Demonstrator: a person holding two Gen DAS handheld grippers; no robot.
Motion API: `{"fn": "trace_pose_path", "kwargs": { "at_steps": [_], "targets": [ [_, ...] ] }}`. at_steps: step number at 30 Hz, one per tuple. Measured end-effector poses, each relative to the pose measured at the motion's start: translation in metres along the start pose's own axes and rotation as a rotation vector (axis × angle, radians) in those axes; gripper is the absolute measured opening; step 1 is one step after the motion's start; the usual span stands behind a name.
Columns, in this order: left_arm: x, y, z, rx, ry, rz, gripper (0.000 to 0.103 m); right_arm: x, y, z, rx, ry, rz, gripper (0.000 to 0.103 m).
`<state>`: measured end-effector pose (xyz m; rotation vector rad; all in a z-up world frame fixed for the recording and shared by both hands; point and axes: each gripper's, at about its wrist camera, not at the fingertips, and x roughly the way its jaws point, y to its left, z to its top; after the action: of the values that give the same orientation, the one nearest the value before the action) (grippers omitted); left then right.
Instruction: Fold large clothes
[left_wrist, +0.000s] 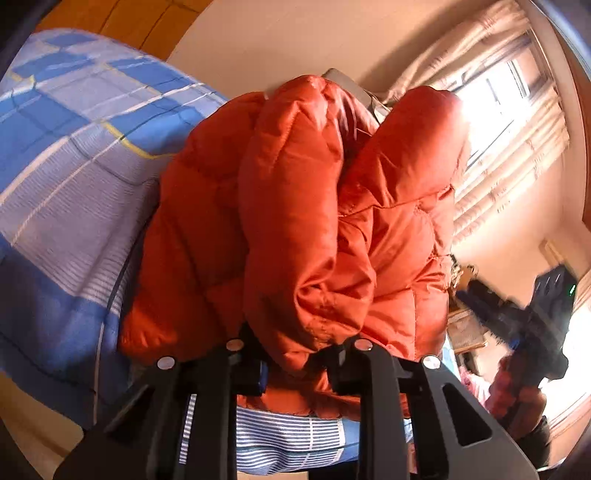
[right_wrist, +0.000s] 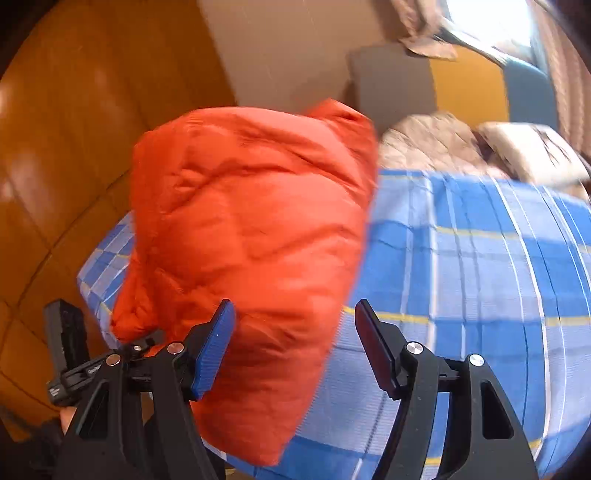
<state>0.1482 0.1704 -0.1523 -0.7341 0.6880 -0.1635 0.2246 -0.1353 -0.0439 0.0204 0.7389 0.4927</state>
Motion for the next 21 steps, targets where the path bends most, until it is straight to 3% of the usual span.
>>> {"fn": "trace_pose_path", "kwargs": {
  "at_steps": [4, 7, 11, 16, 18, 21],
  "targets": [
    [-0.003, 0.004, 0.004, -0.017, 0.023, -0.025, 0.022, 0.001, 0.017, 0.038, -0.089, -0.044, 0.015, 0.067],
    [-0.004, 0.006, 0.003, -0.029, 0.031, -0.038, 0.022, 0.010, 0.021, 0.060, -0.135, -0.029, 0.053, 0.067],
    [-0.003, 0.010, 0.008, -0.017, 0.031, -0.032, 0.024, 0.050, 0.037, 0.083, -0.255, 0.104, 0.093, 0.067],
    [-0.031, 0.024, 0.011, -0.038, -0.009, 0.005, 0.049, 0.106, 0.061, 0.083, -0.360, 0.262, 0.091, 0.069],
    [-0.054, 0.037, 0.011, -0.062, -0.042, 0.044, 0.057, 0.121, 0.070, 0.086, -0.379, 0.304, 0.089, 0.069],
    [-0.096, 0.078, 0.012, -0.130, -0.111, 0.232, 0.054, 0.148, 0.075, 0.086, -0.385, 0.380, 0.080, 0.069]
  ]
}}
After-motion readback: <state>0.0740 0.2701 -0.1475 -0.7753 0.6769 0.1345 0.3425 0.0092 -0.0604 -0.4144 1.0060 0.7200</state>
